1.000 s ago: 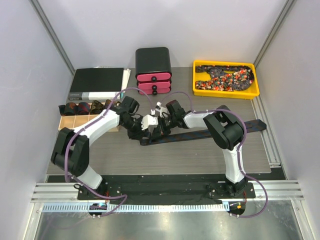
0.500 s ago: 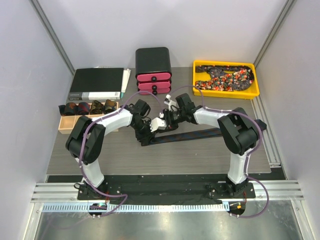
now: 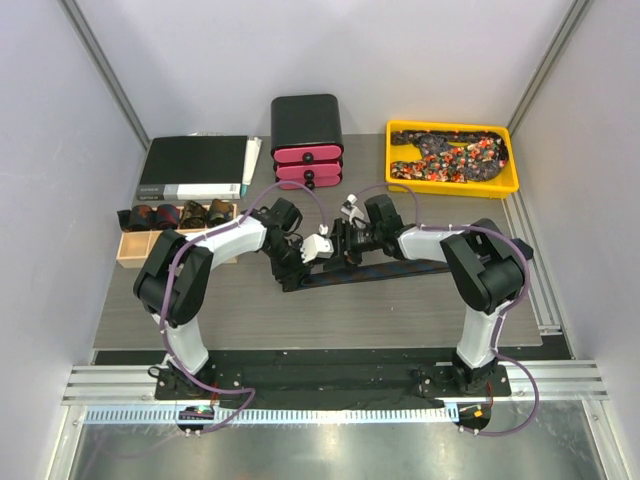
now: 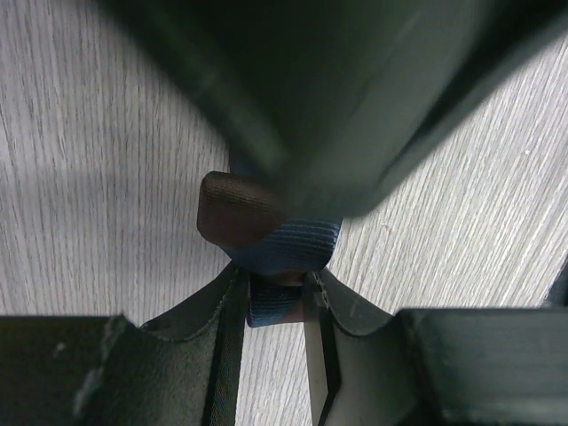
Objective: Roll the ties
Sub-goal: Roll the tie at the center of the board.
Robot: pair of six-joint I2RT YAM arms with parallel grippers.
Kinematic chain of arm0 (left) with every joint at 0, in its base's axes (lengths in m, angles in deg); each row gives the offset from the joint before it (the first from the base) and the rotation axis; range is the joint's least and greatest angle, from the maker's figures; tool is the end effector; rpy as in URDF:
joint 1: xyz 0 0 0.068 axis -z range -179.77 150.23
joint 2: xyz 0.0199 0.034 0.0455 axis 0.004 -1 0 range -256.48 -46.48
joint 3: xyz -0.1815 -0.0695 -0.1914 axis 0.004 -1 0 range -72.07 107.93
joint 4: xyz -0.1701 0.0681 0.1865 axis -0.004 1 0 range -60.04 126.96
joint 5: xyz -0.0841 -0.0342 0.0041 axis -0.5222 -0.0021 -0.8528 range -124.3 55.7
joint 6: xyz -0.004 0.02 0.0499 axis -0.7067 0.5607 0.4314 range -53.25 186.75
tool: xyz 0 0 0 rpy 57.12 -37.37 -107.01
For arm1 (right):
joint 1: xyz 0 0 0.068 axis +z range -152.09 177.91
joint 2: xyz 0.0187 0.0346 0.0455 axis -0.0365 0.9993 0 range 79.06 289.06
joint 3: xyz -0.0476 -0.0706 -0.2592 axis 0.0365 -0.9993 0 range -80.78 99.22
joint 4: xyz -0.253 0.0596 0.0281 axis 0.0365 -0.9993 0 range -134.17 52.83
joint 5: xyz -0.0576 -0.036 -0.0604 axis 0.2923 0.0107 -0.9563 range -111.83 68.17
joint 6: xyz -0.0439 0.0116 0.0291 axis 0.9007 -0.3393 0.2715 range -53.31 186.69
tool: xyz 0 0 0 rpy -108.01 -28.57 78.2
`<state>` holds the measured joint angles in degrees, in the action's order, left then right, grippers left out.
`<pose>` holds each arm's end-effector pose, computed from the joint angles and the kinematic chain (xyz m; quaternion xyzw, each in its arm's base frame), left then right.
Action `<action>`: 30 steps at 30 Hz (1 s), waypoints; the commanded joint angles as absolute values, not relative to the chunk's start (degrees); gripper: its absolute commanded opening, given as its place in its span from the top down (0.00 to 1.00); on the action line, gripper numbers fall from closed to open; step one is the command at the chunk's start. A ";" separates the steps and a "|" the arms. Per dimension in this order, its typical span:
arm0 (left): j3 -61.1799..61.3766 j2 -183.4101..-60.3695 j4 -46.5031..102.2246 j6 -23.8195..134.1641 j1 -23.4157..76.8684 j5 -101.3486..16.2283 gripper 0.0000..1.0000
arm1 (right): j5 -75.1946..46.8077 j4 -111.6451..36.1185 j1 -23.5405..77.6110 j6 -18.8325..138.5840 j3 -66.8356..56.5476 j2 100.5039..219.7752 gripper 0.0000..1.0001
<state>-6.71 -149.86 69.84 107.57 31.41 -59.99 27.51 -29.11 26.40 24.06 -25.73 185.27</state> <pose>0.2772 -0.1857 0.1630 0.5888 0.7706 -0.2116 0.1210 0.3080 0.1978 0.1474 -0.0622 0.8478 0.5218 0.0715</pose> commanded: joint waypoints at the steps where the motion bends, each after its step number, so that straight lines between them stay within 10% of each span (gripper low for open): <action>1: -6.50 -150.72 67.67 107.97 31.69 -58.56 0.69 | 29.93 -12.48 27.61 11.86 -27.25 186.63 0.46; 23: -6.50 -151.34 67.93 108.33 31.78 -58.21 0.68 | 29.76 -10.54 28.85 12.73 -26.20 193.49 0.66; 30: -6.42 -151.60 68.11 108.50 31.69 -58.20 0.67 | 31.86 -4.48 29.29 7.55 -27.07 192.61 0.55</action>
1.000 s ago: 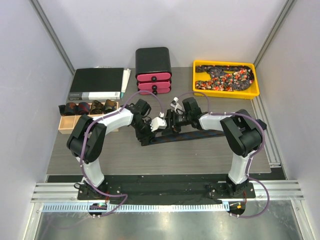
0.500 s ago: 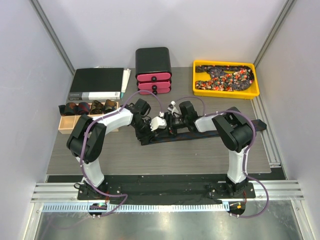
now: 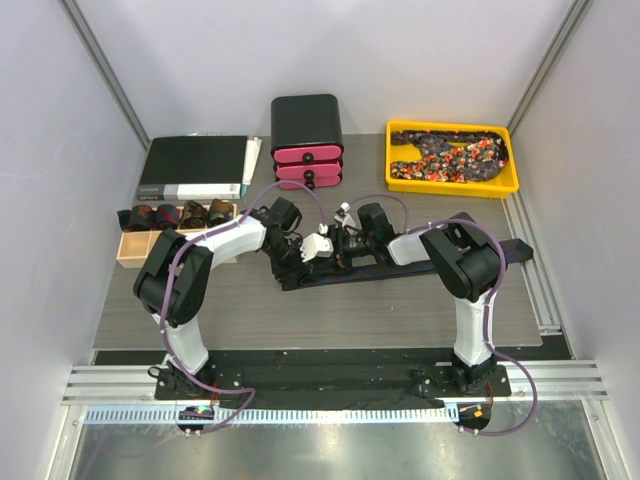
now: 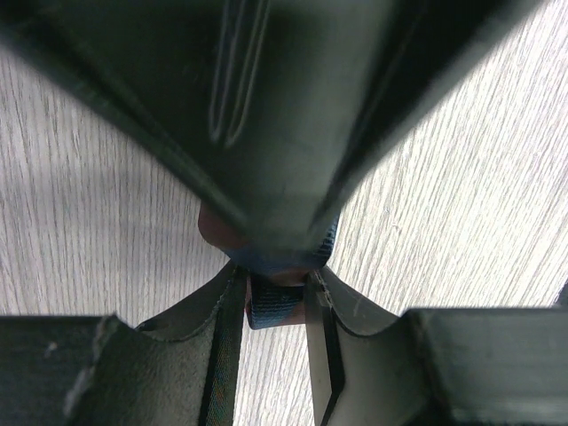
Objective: Roll the ties
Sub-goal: Roll the tie at the center of the board.
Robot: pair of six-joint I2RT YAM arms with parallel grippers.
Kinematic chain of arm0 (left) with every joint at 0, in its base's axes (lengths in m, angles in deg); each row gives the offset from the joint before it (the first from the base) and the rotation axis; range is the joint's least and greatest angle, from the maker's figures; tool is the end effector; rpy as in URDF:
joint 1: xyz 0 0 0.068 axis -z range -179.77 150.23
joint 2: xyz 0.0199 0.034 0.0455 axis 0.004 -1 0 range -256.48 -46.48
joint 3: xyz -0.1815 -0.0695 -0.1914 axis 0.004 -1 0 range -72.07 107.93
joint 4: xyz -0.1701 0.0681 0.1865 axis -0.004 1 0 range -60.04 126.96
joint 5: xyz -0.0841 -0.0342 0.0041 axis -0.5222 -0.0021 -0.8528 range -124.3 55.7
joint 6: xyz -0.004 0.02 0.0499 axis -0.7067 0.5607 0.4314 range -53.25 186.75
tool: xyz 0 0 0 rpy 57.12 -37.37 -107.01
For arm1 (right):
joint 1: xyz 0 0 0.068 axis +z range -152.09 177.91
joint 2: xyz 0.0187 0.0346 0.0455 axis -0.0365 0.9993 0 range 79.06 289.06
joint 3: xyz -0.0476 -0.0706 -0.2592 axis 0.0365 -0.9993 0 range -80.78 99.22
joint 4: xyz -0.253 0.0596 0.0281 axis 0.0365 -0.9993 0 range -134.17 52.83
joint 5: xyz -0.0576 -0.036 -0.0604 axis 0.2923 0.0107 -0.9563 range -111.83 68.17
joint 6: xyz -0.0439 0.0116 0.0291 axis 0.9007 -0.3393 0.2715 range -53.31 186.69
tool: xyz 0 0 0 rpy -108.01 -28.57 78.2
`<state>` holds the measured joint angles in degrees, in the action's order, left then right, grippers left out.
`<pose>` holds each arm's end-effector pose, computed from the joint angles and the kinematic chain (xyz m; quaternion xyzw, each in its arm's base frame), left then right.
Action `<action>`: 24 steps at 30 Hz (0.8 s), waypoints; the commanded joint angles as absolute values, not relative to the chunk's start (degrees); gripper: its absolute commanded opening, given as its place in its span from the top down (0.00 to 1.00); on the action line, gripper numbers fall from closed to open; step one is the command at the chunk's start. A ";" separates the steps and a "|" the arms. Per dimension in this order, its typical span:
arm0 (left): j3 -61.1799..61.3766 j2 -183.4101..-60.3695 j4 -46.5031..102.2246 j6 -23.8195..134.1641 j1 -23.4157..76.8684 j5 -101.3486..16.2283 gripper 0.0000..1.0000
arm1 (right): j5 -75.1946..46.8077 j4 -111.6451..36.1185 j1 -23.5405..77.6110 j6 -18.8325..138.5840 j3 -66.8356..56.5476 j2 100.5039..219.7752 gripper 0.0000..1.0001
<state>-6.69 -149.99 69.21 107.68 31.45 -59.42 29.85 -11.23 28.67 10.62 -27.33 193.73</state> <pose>0.2784 -0.1864 0.1625 0.5906 0.7701 -0.2063 0.1253 0.3115 0.2179 0.1121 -0.0203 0.8238 0.5655 0.0344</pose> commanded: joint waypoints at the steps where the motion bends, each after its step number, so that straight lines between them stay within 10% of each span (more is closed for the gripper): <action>1: -6.42 -151.69 68.11 108.50 31.69 -58.21 0.67 | 32.30 -1.51 29.37 4.93 -27.77 192.53 0.55; 12: -6.50 -151.51 68.37 108.67 31.69 -58.12 0.66 | 29.94 -10.51 29.81 12.27 -25.42 194.28 0.63; 24: -7.73 -147.57 69.08 108.94 30.11 -59.78 0.52 | 25.11 -29.34 29.11 28.09 -21.89 194.72 0.99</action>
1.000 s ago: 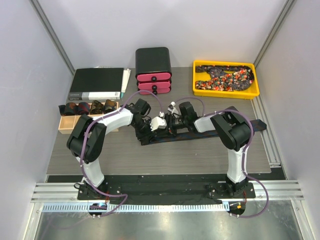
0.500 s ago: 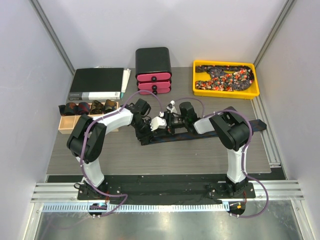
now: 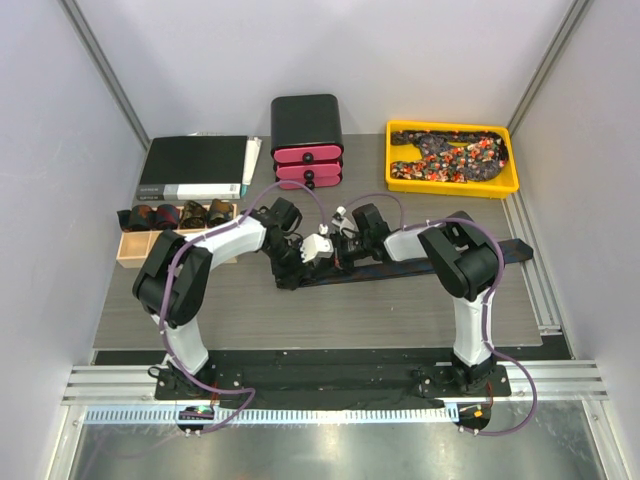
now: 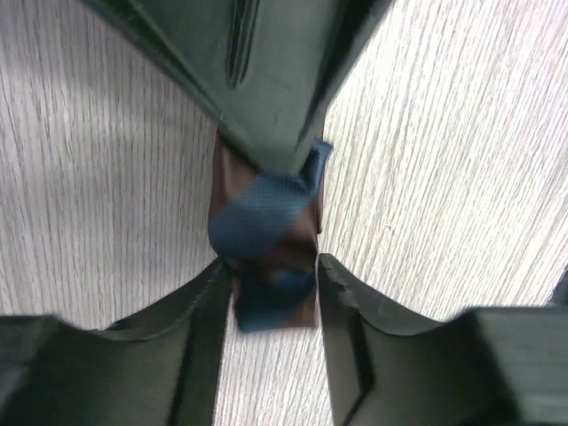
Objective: Roll the ties
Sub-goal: Roll the tie at the center of the board.
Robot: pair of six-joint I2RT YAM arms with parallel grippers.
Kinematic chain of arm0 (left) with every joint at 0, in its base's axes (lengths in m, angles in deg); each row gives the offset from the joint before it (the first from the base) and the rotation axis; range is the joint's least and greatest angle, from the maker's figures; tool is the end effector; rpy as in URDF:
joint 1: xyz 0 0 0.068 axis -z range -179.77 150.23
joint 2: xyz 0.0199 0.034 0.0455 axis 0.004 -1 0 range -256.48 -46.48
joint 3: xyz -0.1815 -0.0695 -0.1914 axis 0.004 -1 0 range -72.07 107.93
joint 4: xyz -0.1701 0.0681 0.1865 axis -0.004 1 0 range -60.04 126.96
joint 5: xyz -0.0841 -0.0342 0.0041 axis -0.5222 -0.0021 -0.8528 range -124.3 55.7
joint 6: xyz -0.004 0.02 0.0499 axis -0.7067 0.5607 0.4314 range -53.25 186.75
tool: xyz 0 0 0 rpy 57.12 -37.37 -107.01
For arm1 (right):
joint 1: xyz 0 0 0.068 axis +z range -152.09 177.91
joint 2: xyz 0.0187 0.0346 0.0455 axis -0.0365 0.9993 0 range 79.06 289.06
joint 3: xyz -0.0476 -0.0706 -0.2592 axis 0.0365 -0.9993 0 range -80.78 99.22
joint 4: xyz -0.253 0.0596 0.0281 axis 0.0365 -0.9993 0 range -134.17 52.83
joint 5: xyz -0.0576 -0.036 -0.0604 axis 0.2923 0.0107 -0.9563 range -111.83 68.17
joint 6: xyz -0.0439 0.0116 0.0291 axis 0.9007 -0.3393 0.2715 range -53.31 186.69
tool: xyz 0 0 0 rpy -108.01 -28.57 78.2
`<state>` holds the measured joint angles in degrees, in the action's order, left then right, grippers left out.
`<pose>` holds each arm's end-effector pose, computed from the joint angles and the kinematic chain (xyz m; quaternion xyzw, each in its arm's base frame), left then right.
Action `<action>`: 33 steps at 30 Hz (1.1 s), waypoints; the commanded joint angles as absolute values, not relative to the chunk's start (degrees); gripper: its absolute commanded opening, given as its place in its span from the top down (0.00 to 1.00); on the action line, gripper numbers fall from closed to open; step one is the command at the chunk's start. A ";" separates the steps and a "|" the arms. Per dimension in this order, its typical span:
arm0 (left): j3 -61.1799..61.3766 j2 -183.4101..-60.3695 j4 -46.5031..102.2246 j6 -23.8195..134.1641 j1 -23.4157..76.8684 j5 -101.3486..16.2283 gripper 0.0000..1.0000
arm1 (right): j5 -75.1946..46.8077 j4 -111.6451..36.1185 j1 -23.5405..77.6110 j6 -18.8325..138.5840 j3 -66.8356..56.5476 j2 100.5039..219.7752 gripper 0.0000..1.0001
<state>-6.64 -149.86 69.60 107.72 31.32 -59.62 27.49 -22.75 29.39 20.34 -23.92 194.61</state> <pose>0.2782 -0.1855 0.1633 0.5897 0.7705 -0.2080 0.1239 0.3117 0.2225 0.1057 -0.0524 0.8513 0.5210 0.0332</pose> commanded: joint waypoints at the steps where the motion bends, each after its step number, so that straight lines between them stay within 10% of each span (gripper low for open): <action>1: -8.00 -146.95 69.16 108.94 29.07 -61.09 0.46 | 24.75 -31.09 29.11 29.06 -21.63 194.90 0.99; 13: -14.68 -141.49 65.12 112.98 27.65 -60.67 0.31 | 21.14 -36.82 29.02 35.05 -18.82 198.15 0.99; 24: -10.73 -142.03 65.21 110.70 27.74 -63.47 0.65 | 20.62 -36.82 29.02 35.23 -18.38 198.76 0.99; 33: -3.61 -146.32 66.00 104.46 31.24 -68.84 0.69 | 21.32 -35.86 29.02 33.21 -18.46 198.85 0.99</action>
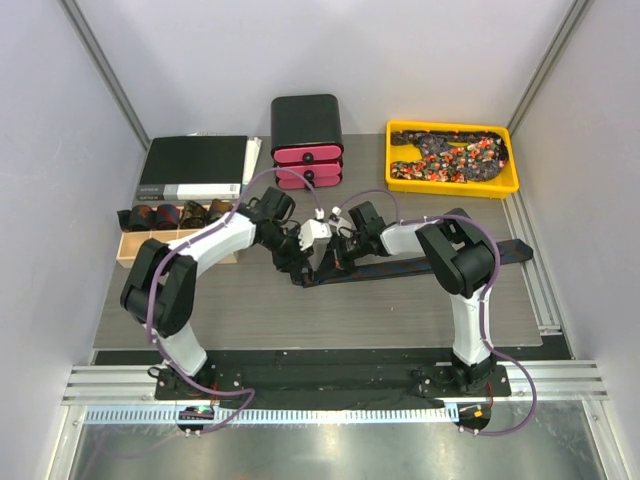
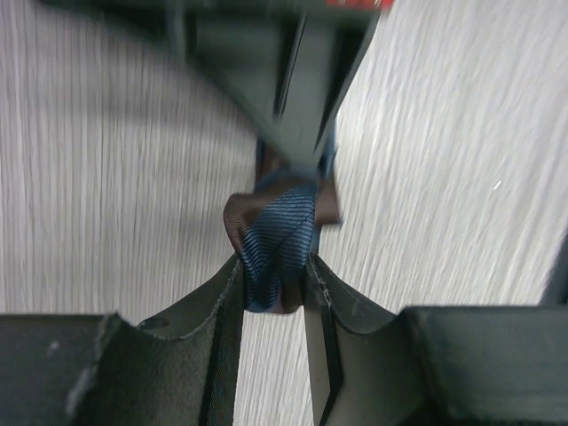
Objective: Roll the ties
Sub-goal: Roll the tie at the center of the board.
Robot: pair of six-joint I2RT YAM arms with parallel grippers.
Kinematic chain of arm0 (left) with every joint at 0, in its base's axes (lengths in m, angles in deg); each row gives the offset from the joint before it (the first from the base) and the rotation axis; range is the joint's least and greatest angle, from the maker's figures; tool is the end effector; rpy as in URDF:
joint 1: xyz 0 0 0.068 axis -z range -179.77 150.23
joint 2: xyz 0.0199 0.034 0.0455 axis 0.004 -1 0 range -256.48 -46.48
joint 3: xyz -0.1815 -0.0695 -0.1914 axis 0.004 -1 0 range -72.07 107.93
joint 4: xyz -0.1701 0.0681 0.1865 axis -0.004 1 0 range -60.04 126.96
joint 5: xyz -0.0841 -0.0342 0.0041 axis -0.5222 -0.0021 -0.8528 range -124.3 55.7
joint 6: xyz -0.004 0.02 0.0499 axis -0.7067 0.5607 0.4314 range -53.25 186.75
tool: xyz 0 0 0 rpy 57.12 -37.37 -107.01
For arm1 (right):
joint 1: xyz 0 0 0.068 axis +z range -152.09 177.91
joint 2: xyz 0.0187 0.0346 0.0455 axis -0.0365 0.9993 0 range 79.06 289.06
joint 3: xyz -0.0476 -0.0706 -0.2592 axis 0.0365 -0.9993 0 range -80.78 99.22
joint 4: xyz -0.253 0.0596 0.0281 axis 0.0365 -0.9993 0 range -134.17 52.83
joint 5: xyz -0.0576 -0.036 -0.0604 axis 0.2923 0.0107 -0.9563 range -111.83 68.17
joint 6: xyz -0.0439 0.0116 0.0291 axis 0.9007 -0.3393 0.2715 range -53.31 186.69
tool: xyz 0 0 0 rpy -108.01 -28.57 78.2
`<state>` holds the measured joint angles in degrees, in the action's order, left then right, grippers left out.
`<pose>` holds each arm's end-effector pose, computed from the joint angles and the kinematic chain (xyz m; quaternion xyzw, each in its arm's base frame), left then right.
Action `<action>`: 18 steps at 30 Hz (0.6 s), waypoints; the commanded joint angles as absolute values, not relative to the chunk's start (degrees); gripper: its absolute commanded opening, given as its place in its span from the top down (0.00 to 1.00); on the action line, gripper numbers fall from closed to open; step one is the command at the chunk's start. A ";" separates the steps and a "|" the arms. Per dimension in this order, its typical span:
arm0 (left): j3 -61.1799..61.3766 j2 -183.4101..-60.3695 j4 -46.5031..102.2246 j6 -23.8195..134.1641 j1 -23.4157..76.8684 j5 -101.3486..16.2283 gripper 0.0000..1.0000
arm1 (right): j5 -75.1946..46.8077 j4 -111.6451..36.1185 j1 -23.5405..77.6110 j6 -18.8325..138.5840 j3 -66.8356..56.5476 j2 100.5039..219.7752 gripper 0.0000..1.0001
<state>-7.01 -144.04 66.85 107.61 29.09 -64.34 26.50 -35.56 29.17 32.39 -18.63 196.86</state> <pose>0.2809 -0.1751 0.1961 0.5811 0.7533 -0.2355 0.1986 0.3181 0.2242 0.0996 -0.1033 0.8709 0.4799 0.0259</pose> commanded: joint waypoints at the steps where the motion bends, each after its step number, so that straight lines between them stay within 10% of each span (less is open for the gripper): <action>1: -3.26 -147.46 65.74 103.33 31.60 -69.19 0.68 | 21.32 -35.59 29.02 32.86 -18.55 198.77 0.99; 18: 1.66 -156.78 69.42 100.15 36.00 -58.03 0.69 | 28.79 -21.00 25.86 18.53 -24.17 195.26 0.84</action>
<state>0.26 -155.10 66.52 100.16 35.65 -61.26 27.94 -26.47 27.40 22.29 -22.26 197.34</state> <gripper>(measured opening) 0.320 0.122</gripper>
